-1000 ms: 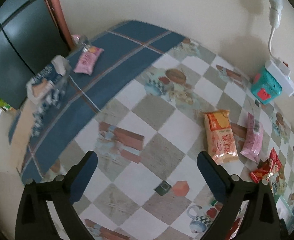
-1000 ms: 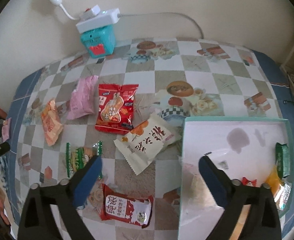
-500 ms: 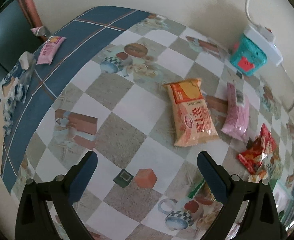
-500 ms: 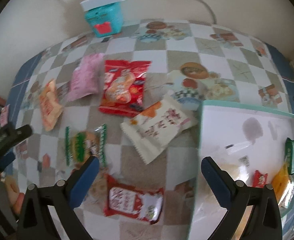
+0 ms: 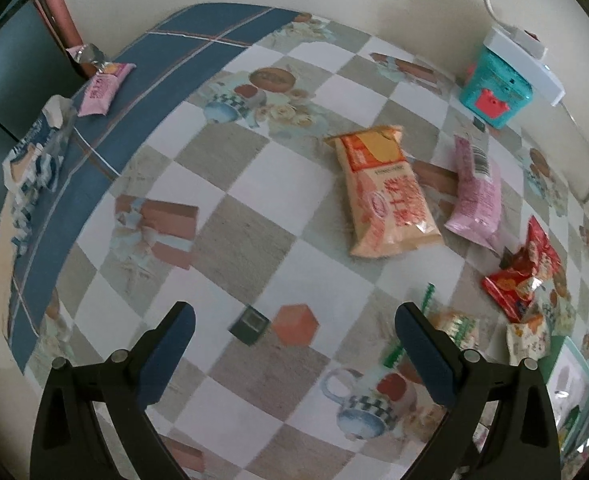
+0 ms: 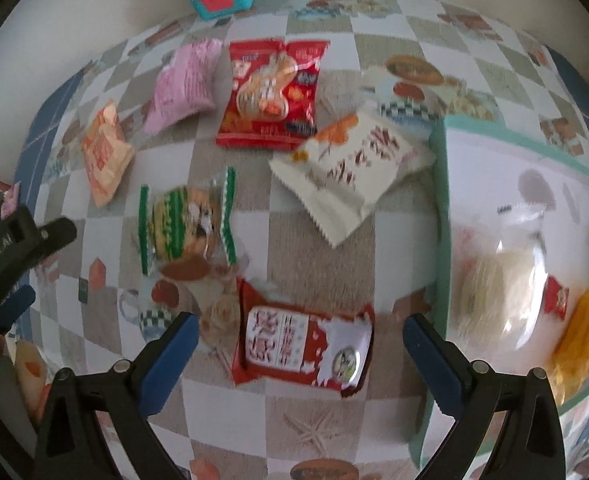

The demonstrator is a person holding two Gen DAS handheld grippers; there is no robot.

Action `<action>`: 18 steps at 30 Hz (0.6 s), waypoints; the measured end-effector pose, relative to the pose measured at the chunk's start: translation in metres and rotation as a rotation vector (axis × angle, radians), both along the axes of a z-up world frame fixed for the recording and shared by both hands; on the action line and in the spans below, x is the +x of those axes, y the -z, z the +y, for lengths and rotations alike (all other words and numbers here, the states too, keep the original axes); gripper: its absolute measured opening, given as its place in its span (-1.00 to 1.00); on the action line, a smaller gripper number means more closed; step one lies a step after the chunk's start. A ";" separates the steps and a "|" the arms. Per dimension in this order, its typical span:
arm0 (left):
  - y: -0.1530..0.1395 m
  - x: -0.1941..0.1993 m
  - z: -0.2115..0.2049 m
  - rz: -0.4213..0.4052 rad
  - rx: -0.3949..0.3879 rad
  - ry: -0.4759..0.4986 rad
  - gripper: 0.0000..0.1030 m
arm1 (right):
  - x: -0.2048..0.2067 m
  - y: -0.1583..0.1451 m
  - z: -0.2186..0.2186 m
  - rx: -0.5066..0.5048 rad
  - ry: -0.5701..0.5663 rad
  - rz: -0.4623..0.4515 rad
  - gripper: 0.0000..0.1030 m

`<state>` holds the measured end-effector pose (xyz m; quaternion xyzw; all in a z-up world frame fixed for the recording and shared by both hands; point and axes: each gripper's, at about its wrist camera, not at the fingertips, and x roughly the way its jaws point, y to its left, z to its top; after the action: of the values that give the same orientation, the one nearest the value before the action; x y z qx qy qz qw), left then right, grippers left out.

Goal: Organize snacks
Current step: 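Withdraw both tools from the tray back toward the snack pile, then grasp the green-wrapped round cookie with the left gripper while the right gripper grasps the red-and-white milk biscuit pack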

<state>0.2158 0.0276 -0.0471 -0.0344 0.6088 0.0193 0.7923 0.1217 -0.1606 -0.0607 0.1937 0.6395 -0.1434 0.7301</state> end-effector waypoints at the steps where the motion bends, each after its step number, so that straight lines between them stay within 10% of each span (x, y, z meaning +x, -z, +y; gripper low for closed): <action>1: 0.001 -0.001 -0.002 0.004 -0.003 0.006 0.94 | -0.002 0.002 0.002 0.011 0.003 0.005 1.00; 18: 0.017 -0.005 -0.045 0.065 -0.110 0.135 0.94 | -0.016 0.009 -0.016 0.014 0.082 0.001 0.39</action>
<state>0.2110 -0.0177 -0.0639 -0.0358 0.6353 -0.0665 0.7686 0.1054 -0.1763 -0.0692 0.2246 0.6322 -0.1687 0.7221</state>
